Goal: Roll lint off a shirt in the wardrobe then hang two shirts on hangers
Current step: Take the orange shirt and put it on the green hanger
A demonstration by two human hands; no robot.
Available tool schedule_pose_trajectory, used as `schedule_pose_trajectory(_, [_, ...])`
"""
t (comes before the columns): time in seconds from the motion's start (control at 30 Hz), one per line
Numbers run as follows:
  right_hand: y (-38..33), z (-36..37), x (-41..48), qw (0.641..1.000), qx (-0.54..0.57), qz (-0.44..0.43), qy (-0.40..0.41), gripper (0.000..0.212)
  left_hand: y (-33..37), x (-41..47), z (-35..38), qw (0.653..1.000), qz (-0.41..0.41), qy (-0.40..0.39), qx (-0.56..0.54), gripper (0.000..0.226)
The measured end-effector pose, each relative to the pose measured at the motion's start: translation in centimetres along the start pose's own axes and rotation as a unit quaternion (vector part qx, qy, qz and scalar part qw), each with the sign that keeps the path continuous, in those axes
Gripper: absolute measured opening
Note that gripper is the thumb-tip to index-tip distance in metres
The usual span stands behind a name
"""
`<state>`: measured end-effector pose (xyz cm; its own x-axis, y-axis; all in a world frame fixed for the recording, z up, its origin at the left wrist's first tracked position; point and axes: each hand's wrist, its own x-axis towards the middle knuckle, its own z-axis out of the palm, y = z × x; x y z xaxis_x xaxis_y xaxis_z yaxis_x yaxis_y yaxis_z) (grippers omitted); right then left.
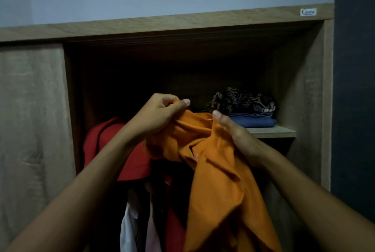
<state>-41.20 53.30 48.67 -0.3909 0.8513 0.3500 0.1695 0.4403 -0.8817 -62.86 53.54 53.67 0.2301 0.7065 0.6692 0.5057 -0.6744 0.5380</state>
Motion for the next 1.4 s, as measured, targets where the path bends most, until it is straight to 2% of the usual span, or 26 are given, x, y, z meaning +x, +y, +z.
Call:
schedule_pose_trajectory(0.1, [0.7, 0.4, 0.4, 0.998, -0.059, 0.017, 0.022, 0.033, -0.8, -0.3, 0.1, 1.000, 0.013, 0.010, 0.013, 0.049])
schedule_pose_trajectory(0.2, [1.2, -0.1, 0.7, 0.996, -0.043, 0.032, 0.066, 0.025, -1.5, -0.7, -0.5, 0.999, 0.019, 0.024, 0.022, 0.046])
schedule_pose_trajectory(0.33, [1.2, -0.7, 0.4, 0.996, 0.023, 0.075, 0.052, 0.023, -2.5, -1.2, -0.8, 0.996, 0.031, 0.030, 0.079, 0.042])
schedule_pose_trajectory(0.43, [1.4, -1.1, 0.6, 0.998, 0.012, 0.065, 0.019, 0.027, -2.9, -1.9, -0.4, 0.994, 0.030, 0.028, 0.105, 0.041])
schedule_pose_trajectory(0.63, [1.6, 0.9, 0.3, 1.000, 0.012, 0.018, 0.015, 0.029, -1.9, -5.2, -0.2, 0.987, -0.064, -0.063, 0.133, 0.052])
schedule_pose_trajectory(0.67, [1.7, 1.3, 0.2, 1.000, -0.002, 0.020, 0.016, 0.027, -1.7, -6.0, 0.4, 0.984, -0.075, -0.081, 0.142, 0.051])
schedule_pose_trajectory(0.73, [2.2, 2.1, 0.1, 0.999, -0.036, 0.035, 0.007, 0.022, -2.4, -7.8, 2.0, 0.970, -0.089, -0.136, 0.178, 0.036])
schedule_pose_trajectory(0.77, [2.7, 2.5, 0.0, 0.998, -0.054, 0.043, 0.002, 0.024, -3.2, -8.5, 2.6, 0.964, -0.092, -0.146, 0.203, 0.028])
schedule_pose_trajectory(0.83, [3.9, 3.2, -0.3, 0.995, -0.086, 0.057, 0.004, 0.026, -5.9, -9.7, 3.0, 0.961, -0.109, -0.105, 0.231, 0.027])
schedule_pose_trajectory(0.93, [6.6, 3.9, -1.0, 0.992, -0.082, 0.095, 0.029, 0.026, -9.1, -11.6, 3.7, 0.979, -0.150, -0.007, 0.136, 0.028])
schedule_pose_trajectory(1.03, [8.8, 5.1, -1.5, 0.989, -0.093, 0.117, 0.021, 0.028, -9.3, -13.5, 7.0, 0.989, -0.150, -0.006, 0.014, 0.024])
schedule_pose_trajectory(1.13, [9.4, 5.9, -1.9, 0.987, -0.106, 0.117, -0.006, 0.026, -10.1, -14.6, 10.3, 0.988, -0.125, -0.073, 0.061, 0.037])
schedule_pose_trajectory(1.23, [9.9, 5.3, -1.9, 0.989, -0.084, 0.122, 0.005, 0.027, -10.9, -15.3, 12.3, 0.981, -0.114, -0.134, 0.080, 0.014])
schedule_pose_trajectory(1.3, [10.9, 4.7, -1.7, 0.988, -0.077, 0.132, 0.033, 0.032, -11.4, -15.8, 13.3, 0.980, -0.131, -0.123, 0.085, 0.015])
schedule_pose_trajectory(1.4, [12.6, 3.9, -1.7, 0.983, -0.058, 0.153, 0.079, 0.038, -13.2, -16.2, 13.8, 0.979, -0.181, -0.055, 0.082, 0.019])
